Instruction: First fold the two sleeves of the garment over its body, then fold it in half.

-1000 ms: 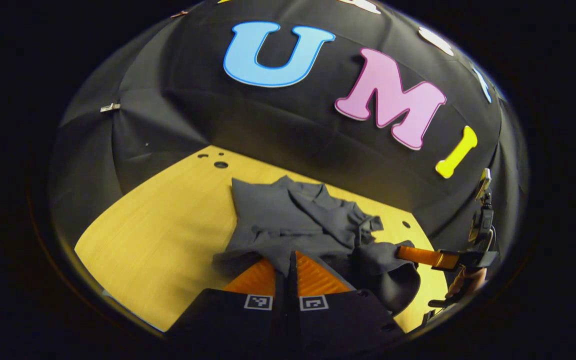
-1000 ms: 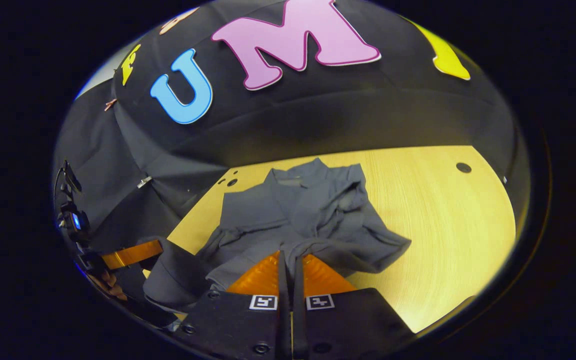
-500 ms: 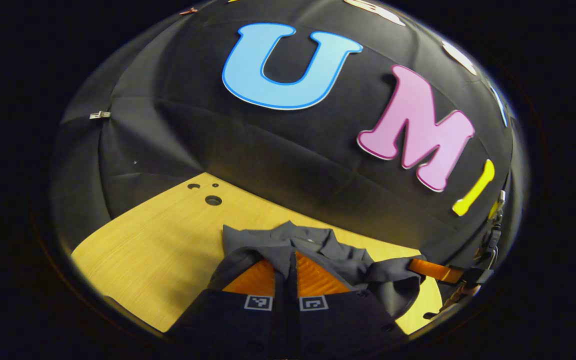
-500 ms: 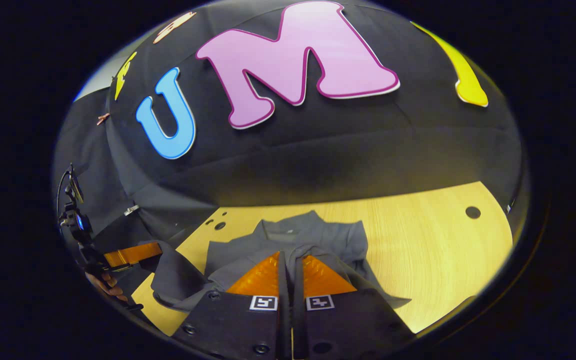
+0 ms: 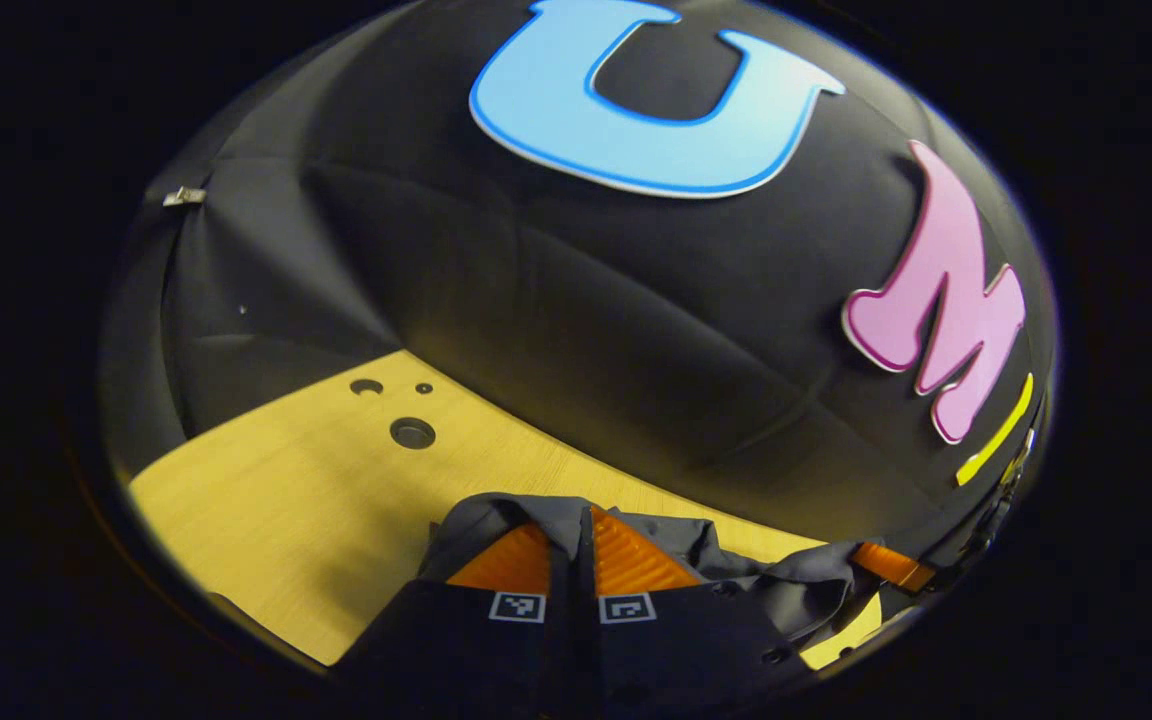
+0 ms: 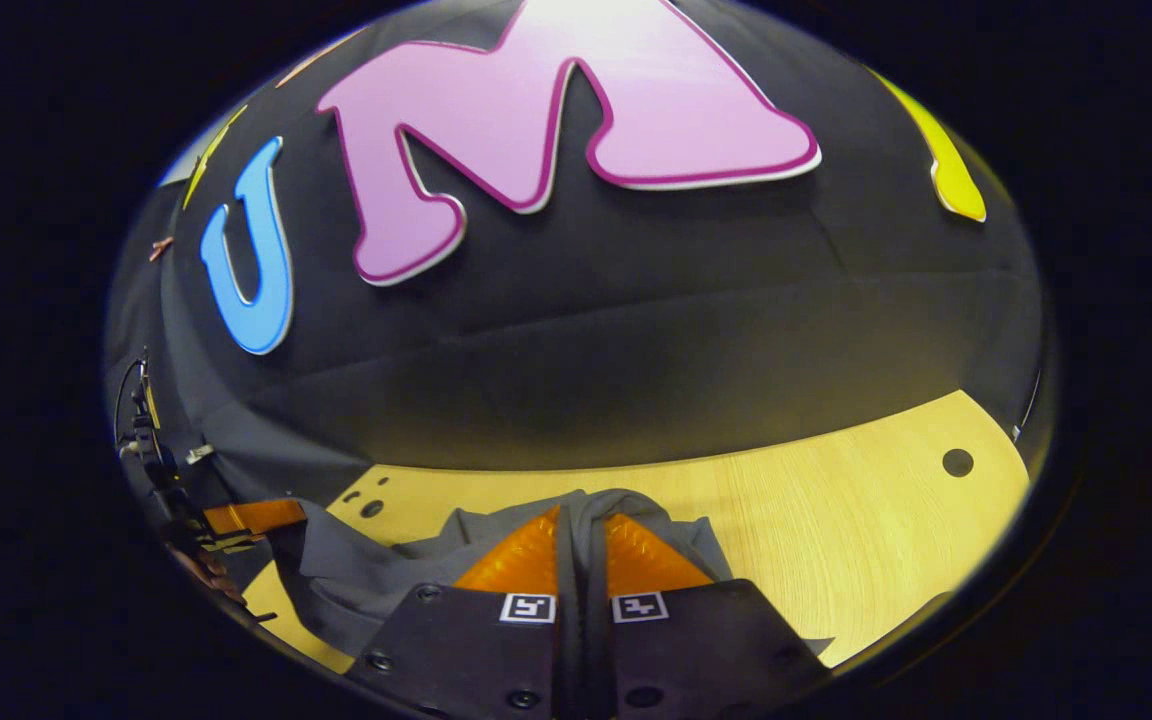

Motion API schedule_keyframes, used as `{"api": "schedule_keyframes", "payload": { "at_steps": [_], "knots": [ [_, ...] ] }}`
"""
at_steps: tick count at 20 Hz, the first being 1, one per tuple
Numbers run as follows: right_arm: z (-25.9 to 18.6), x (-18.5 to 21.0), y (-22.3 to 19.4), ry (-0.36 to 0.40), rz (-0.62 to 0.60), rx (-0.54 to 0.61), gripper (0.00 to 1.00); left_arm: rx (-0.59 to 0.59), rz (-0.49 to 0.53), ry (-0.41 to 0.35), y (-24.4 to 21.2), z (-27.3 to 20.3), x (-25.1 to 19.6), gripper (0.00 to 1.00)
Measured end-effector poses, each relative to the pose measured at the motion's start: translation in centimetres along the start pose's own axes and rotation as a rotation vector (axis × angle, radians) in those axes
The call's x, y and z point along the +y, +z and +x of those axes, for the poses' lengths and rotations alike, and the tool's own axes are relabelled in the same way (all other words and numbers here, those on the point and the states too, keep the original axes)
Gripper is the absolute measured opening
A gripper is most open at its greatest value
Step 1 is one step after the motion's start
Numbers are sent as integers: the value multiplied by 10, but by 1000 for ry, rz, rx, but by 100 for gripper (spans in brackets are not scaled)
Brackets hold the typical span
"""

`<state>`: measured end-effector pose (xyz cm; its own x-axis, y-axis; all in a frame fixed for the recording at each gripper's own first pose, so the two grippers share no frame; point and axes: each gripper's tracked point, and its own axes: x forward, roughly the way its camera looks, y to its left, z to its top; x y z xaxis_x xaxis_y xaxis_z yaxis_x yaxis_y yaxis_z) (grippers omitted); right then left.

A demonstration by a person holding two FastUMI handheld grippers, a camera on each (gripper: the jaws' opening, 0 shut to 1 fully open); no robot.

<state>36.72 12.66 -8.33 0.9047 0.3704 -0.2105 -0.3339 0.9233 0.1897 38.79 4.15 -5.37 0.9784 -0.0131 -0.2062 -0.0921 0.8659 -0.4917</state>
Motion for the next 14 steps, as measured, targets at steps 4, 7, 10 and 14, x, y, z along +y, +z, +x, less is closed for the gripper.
{"api": "schedule_keyframes", "payload": {
  "at_steps": [4, 7, 10, 14],
  "knots": [
    [30, -18, -20, -91, -19, 36, 6, 42, 66, 23, -20, 34, 25, 5],
    [39, -22, -28, -97, -15, 42, 17, 63, 163, 36, -25, 43, 28, 14],
    [34, -18, -38, -73, -19, 83, 39, 67, 195, 51, -21, 31, 19, 39],
    [9, -11, -27, -56, -55, 78, 89, -9, 194, 70, 7, -4, 4, 95]
  ]
}}
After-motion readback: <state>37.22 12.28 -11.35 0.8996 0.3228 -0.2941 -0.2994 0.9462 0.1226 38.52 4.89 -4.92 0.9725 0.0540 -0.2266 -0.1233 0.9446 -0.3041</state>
